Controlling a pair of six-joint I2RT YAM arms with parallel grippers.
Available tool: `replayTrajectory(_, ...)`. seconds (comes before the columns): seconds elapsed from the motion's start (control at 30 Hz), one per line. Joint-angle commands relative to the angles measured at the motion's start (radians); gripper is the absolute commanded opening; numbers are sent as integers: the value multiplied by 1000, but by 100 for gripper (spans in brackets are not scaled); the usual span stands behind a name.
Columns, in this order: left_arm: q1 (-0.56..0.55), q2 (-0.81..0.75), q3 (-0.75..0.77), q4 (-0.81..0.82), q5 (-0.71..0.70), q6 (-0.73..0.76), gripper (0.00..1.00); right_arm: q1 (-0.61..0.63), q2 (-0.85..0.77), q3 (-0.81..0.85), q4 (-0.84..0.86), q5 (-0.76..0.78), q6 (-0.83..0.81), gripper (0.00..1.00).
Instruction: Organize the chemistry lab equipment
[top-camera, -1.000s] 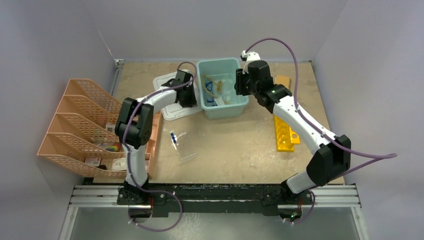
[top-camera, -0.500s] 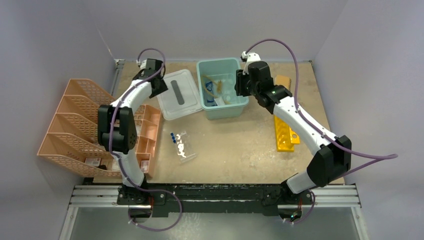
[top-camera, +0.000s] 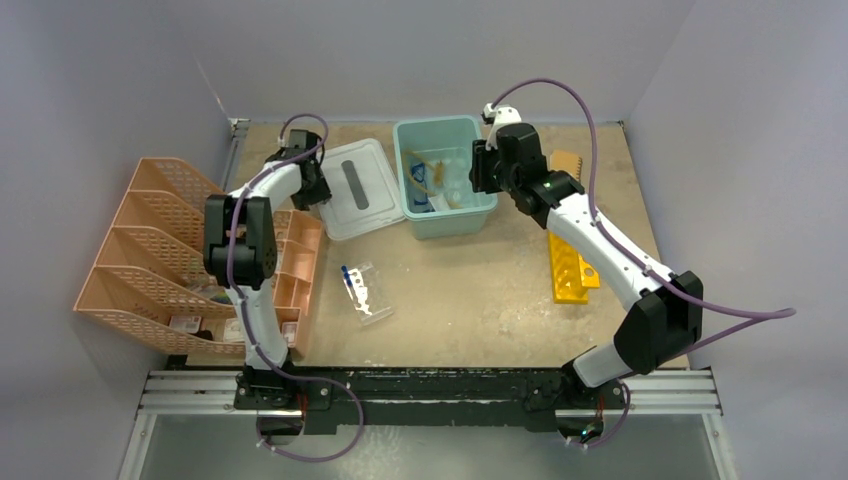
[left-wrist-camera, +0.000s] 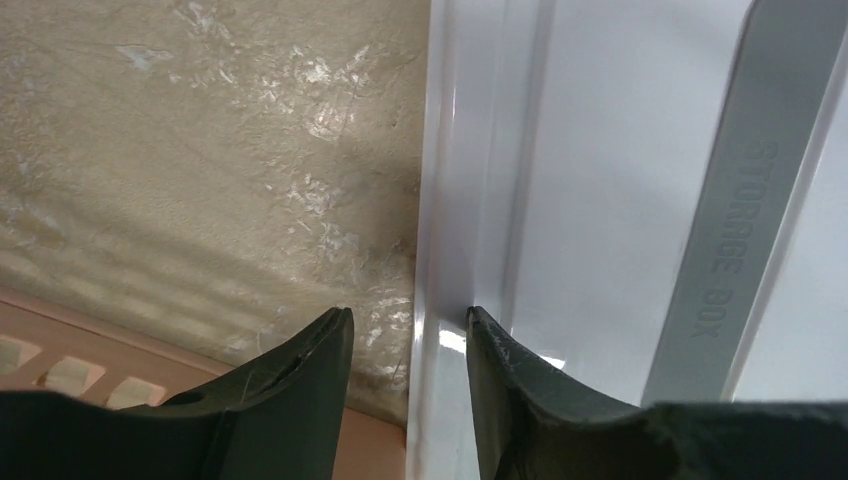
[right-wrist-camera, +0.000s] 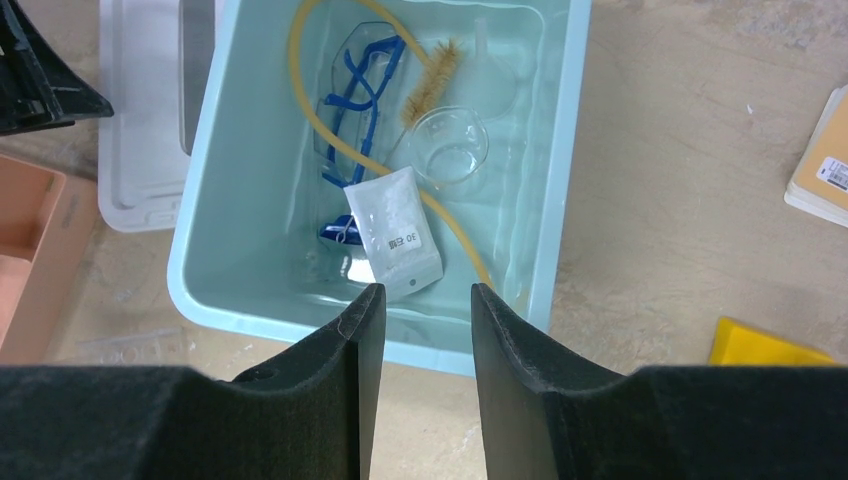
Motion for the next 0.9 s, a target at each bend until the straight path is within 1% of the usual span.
replayTrajectory(0.0,6,28,37,-28,-8,43,41,1,-53,-4,26,-3,24,39)
replayTrajectory(0.07,6,52,49,-37,-8,52,36,2,-54,-3,25,0,25,39)
replayTrajectory(0.17,6,95,77,-47,19,70,35,1,-54,1,23,4,24,39)
replayTrajectory(0.3,6,155,139,-92,13,92,38,1,-53,7,23,15,23,39)
replayTrajectory(0.4,6,167,138,-85,14,97,41,1,-53,10,20,20,24,39)
replayTrajectory(0.47,6,179,137,-86,14,97,40,0,-55,9,20,20,23,39)
replayTrajectory(0.5,6,185,134,-86,14,95,37,1,-55,6,20,22,23,39)
replayTrajectory(0.63,5,186,118,-76,-12,87,13,0,-61,6,17,24,22,39)
replayTrajectory(0.67,7,178,117,-75,-22,86,8,1,-63,5,18,24,21,40)
replayTrajectory(0.73,7,152,117,-67,-37,87,3,1,-64,7,20,18,18,40)
replayTrajectory(0.87,14,53,123,-48,-25,105,0,2,-60,18,29,12,7,40)
